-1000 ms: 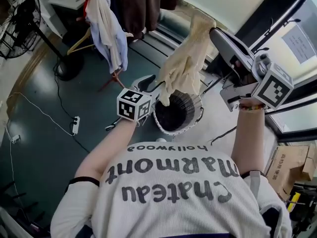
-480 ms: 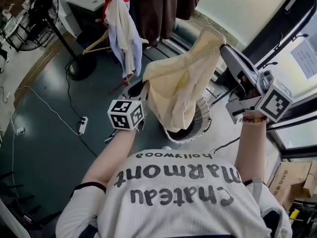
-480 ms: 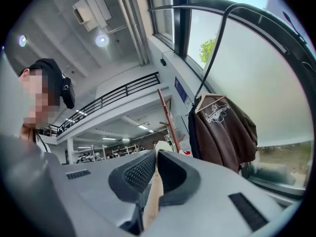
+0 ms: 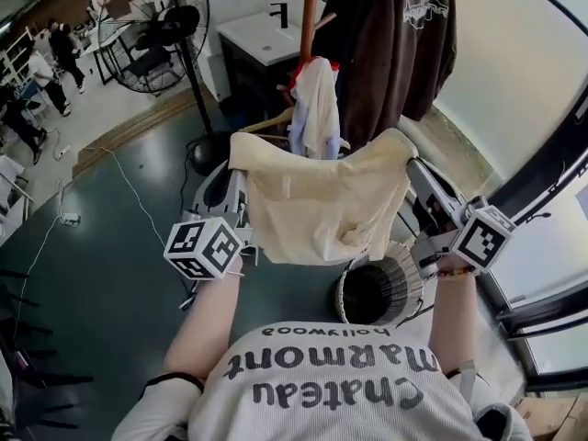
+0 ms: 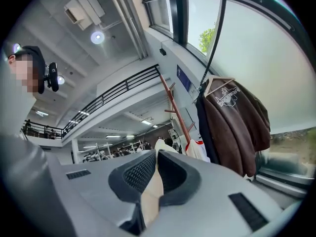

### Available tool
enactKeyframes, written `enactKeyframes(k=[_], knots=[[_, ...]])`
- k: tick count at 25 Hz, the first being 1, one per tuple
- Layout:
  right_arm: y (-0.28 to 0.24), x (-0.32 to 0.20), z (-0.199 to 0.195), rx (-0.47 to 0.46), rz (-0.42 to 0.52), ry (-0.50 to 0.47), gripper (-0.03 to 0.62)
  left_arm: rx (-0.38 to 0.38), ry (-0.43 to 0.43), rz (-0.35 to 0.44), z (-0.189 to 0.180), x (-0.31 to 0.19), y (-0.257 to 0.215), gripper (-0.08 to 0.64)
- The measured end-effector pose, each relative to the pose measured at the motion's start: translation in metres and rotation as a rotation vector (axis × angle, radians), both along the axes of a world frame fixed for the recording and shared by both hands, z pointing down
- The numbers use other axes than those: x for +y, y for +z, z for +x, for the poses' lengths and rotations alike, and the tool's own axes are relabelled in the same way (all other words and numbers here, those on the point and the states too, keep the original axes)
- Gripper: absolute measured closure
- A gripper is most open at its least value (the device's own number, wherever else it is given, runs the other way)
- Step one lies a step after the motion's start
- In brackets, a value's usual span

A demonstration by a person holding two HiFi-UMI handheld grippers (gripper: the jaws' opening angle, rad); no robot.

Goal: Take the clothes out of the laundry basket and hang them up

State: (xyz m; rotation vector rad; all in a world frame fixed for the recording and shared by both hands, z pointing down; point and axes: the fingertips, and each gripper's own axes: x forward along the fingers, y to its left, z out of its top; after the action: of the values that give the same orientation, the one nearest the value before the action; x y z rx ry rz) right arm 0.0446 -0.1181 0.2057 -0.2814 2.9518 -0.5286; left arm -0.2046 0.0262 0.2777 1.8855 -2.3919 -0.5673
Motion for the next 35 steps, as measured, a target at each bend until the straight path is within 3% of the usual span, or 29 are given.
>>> enactKeyframes(k=[7, 14, 18, 24, 31, 35], knots=[[-0.014, 0.029, -0.047, -0.078, 0.0, 0.009, 0.554, -0.049, -0.059, 0.007, -0.032, 0.065, -0.028, 0.532], [-0.031, 0.04, -0.082, -0.047, 0.087, 0.041, 0.554, -0.076, -0.075, 0.032, -0.05, 0.094, -0.042, 0.532], [-0.04, 0.046, -0.097, -0.088, 0.039, -0.003, 0.554, -0.058, -0.092, 0.056, -0.061, 0.102, -0.048, 0.532], [-0.054, 0.023, -0.125, -0.101, 0.089, 0.001, 0.554, -0.077, -0.094, 0.081, -0.089, 0.08, -0.063, 0.532], [-0.064, -0.034, -0.151, -0.175, 0.077, -0.002, 0.553, -0.11, -0.077, 0.092, -0.119, 0.023, -0.078, 0.532], [-0.081, -0.073, -0.171, -0.191, 0.118, 0.013, 0.553, -0.13, -0.063, 0.111, -0.139, -0.017, -0.094, 0.532]])
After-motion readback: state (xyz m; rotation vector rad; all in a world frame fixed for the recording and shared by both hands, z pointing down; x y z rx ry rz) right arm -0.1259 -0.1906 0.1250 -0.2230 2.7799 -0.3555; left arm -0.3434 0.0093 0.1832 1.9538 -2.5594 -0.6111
